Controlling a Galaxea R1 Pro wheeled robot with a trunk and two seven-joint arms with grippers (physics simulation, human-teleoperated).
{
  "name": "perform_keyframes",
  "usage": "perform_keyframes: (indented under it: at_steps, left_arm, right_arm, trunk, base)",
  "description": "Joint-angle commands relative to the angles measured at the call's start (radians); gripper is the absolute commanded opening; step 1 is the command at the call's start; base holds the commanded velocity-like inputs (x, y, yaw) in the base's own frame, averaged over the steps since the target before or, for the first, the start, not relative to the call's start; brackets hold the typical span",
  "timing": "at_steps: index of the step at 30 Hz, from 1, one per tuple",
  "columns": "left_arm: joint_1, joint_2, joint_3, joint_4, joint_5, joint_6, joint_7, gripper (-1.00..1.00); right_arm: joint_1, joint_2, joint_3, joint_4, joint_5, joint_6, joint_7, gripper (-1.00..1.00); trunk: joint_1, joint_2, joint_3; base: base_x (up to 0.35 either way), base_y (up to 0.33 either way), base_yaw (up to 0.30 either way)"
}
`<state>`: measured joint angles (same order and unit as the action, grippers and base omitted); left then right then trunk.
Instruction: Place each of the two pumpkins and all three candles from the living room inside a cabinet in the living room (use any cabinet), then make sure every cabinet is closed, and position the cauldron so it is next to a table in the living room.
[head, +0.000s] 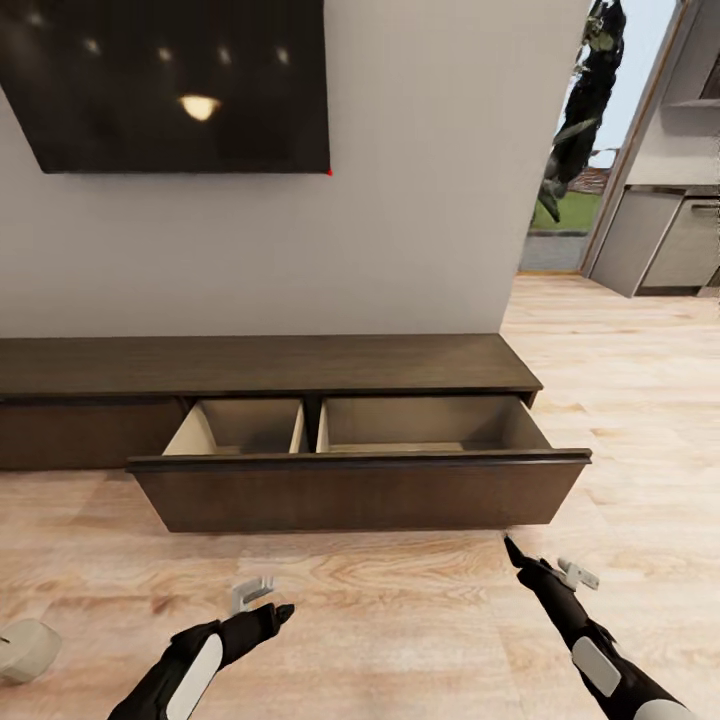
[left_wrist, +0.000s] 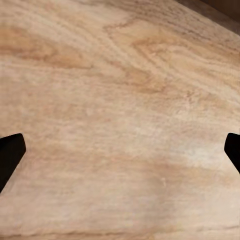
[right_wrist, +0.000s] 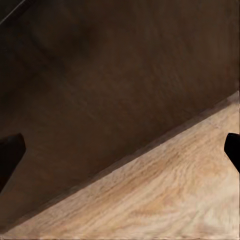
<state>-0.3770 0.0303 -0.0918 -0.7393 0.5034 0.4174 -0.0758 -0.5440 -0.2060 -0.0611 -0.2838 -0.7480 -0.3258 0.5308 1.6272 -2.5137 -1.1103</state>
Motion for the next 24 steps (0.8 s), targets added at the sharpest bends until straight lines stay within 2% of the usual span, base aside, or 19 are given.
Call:
perform_keyframes:
  at_steps: [1, 2, 4, 7, 8, 9, 11, 13, 18, 24]
  left_arm:
    - [0.0, 0.001, -0.003, 0.01, -0.001, -0.012, 0.0, 1.0]
    - [0.0, 0.002, -0.003, 0.032, -0.008, -0.041, 0.0, 1.0]
    - [0.0, 0.002, -0.003, 0.094, -0.016, -0.121, 0.001, 1.0]
    - [0.0, 0.003, -0.003, 0.155, -0.02, -0.211, 0.001, 1.0]
    - [0.0, 0.005, -0.003, 0.163, -0.02, -0.231, 0.001, 1.0]
    - [0.0, 0.008, -0.002, 0.179, -0.019, -0.291, 0.001, 1.0]
    - [0.0, 0.019, -0.001, 0.215, -0.017, -0.358, 0.001, 1.0]
    - [0.0, 0.028, 0.0, 0.262, -0.018, -0.397, 0.001, 1.0]
    - [0.0, 0.034, 0.0, 0.295, -0.019, -0.427, 0.002, 1.0]
    - [0.0, 0.035, -0.002, 0.301, -0.021, -0.433, 0.001, 1.0]
  right_arm:
    - [0.0, -0.001, -0.005, 0.006, 0.009, 0.001, 0.0, 1.0]
    - [0.003, -0.004, -0.004, 0.011, 0.039, 0.0, -0.02, 1.0]
    - [0.021, -0.007, -0.004, 0.017, 0.13, -0.001, -0.079, 1.0]
    - [0.046, -0.008, -0.005, 0.02, 0.2, -0.002, -0.13, 1.0]
    - [0.052, -0.008, -0.005, 0.02, 0.207, -0.002, -0.135, 1.0]
    - [0.075, -0.007, -0.005, 0.02, 0.221, -0.008, -0.145, 1.0]
    - [0.102, -0.004, -0.006, 0.021, 0.228, -0.032, -0.151, 1.0]
    - [0.117, -0.001, -0.005, 0.03, 0.236, -0.06, -0.151, 1.0]
    - [0.13, 0.004, -0.005, 0.077, 0.241, -0.091, -0.126, 1.0]
    - [0.131, 0.005, -0.005, 0.078, 0.243, -0.104, -0.12, 1.0]
  trunk:
    - [-0.001, 0.0, 0.003]
    - [-0.001, 0.0, 0.007]
    - [-0.002, 0.001, 0.015]
    - [-0.003, 0.001, 0.026]
    - [-0.004, 0.002, 0.03]
    - [-0.004, 0.002, 0.034]
    - [-0.005, 0.002, 0.042]
    - [-0.006, 0.003, 0.05]
    - [-0.008, 0.004, 0.069]
    - [-0.011, 0.005, 0.092]
  base:
    - [0.0, 0.0, 0.0]
    - [0.0, 0.0, 0.0]
    - [0.0, 0.0, 0.0]
    - [0.0, 0.0, 0.0]
    - [0.0, 0.0, 0.0]
    - [0.0, 0.0, 0.0]
    - [0.0, 0.0, 0.0]
    - [0.0, 0.0, 0.0]
    - [0.0, 0.0, 0.0]
    - [0.0, 0.0, 0.0]
